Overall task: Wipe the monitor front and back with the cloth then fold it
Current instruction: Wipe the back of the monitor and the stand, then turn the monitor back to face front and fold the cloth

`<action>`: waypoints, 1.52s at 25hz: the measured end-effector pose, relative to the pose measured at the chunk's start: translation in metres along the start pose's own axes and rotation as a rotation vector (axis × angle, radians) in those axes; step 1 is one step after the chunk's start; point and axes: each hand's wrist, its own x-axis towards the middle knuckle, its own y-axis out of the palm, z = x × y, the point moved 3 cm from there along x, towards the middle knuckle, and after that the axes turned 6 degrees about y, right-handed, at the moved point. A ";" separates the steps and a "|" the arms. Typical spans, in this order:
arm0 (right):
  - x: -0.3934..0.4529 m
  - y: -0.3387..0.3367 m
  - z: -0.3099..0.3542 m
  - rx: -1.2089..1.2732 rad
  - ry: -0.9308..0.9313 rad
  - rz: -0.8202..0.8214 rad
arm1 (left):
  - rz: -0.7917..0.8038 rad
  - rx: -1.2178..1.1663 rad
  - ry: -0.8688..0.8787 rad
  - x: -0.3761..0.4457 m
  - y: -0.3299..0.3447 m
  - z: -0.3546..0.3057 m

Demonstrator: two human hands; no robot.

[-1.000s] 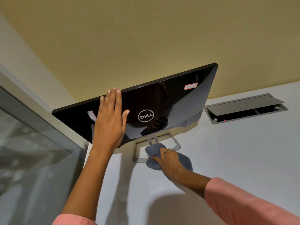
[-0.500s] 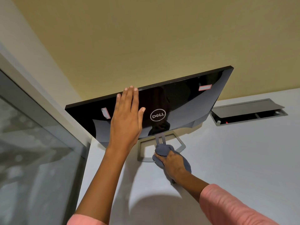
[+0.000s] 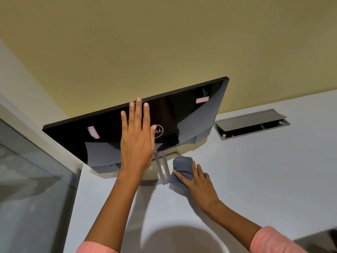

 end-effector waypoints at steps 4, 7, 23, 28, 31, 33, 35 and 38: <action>-0.012 -0.020 -0.029 0.165 0.151 -0.036 | 0.001 -0.030 0.055 0.005 0.008 -0.023; -0.006 -0.019 -0.061 0.579 0.219 0.077 | -0.013 -0.059 0.084 0.008 0.012 -0.039; 0.012 0.101 -0.138 0.255 0.270 0.265 | 0.015 -0.084 0.124 0.015 0.037 -0.080; 0.020 0.091 -0.150 0.117 0.186 0.356 | 0.029 -0.080 0.137 0.016 0.039 -0.086; 0.026 0.083 -0.148 0.143 0.173 0.399 | 0.031 -0.074 0.138 0.015 0.039 -0.087; 0.029 0.080 -0.148 0.172 0.188 0.415 | 0.028 -0.071 0.141 0.015 0.038 -0.087; 0.028 0.072 -0.146 0.206 0.188 0.443 | 0.030 -0.071 0.142 0.014 0.037 -0.087; 0.021 0.064 -0.146 0.192 0.198 0.439 | 0.033 -0.072 0.147 0.011 0.035 -0.084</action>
